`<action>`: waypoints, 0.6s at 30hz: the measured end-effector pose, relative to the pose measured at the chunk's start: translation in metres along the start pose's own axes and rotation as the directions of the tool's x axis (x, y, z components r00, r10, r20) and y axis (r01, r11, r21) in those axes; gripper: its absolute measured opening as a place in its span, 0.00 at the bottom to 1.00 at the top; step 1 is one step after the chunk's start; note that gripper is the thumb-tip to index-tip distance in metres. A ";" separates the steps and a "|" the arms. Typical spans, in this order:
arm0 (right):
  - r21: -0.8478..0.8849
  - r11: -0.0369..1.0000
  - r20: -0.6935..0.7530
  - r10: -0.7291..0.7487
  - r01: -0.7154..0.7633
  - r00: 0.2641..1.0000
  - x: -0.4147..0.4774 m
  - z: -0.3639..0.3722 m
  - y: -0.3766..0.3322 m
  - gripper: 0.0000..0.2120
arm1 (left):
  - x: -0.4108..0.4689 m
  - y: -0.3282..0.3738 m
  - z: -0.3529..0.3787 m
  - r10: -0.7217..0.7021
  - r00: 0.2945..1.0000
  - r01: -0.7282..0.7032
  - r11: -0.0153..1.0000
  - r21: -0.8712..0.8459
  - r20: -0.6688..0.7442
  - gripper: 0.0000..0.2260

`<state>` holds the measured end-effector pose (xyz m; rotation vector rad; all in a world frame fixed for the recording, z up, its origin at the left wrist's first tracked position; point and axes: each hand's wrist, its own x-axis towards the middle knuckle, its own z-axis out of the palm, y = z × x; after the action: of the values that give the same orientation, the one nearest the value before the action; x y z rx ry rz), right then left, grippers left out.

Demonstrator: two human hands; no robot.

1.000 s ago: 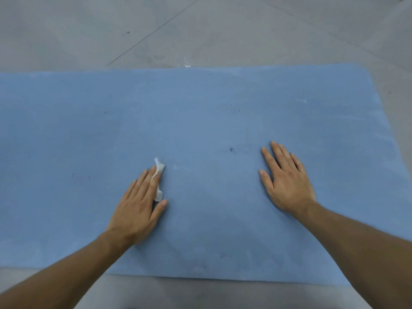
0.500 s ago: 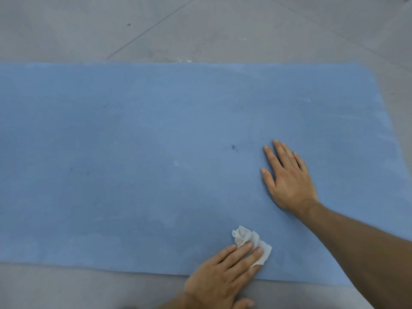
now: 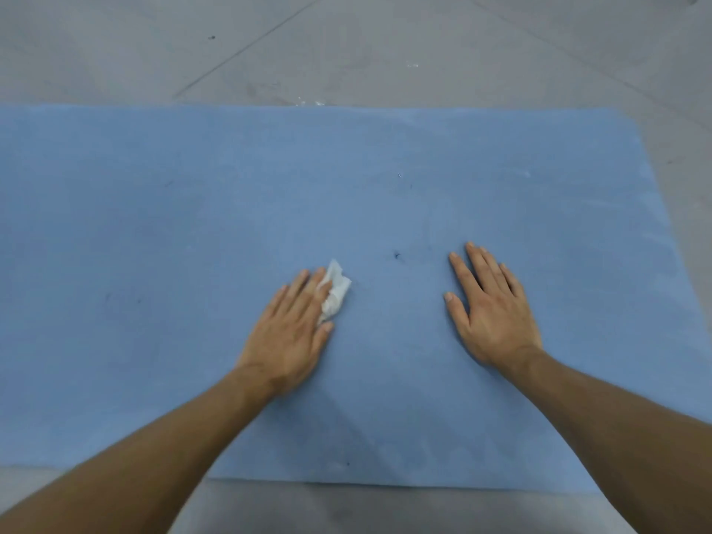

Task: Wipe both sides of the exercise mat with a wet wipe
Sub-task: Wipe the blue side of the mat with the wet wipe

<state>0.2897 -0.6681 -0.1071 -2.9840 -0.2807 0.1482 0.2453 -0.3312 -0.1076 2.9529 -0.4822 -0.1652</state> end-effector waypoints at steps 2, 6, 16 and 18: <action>-0.004 1.000 -0.001 0.000 0.000 1.000 0.000 0.000 0.000 0.31 | 0.006 -0.022 -0.002 -0.049 0.999 0.048 0.998 0.028 0.010 0.29; 0.008 1.000 -0.003 0.005 -0.005 1.000 0.000 -0.001 -0.001 0.31 | 0.015 -0.050 -0.006 -0.320 0.947 0.317 0.945 -0.078 -0.028 0.33; 0.008 1.000 -0.012 -0.001 0.001 1.000 0.001 0.001 -0.001 0.32 | 0.009 0.030 -0.002 0.115 0.993 -0.114 0.987 -0.116 0.004 0.31; 0.018 1.000 -0.022 -0.003 0.003 1.000 0.001 0.001 -0.001 0.32 | 0.003 0.054 0.000 0.206 0.978 -0.199 0.973 -0.116 0.046 0.32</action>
<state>0.2908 -0.6668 -0.1078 -2.9654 -0.2795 0.1174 0.2317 -0.3828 -0.0989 2.7750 -0.7522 -0.2454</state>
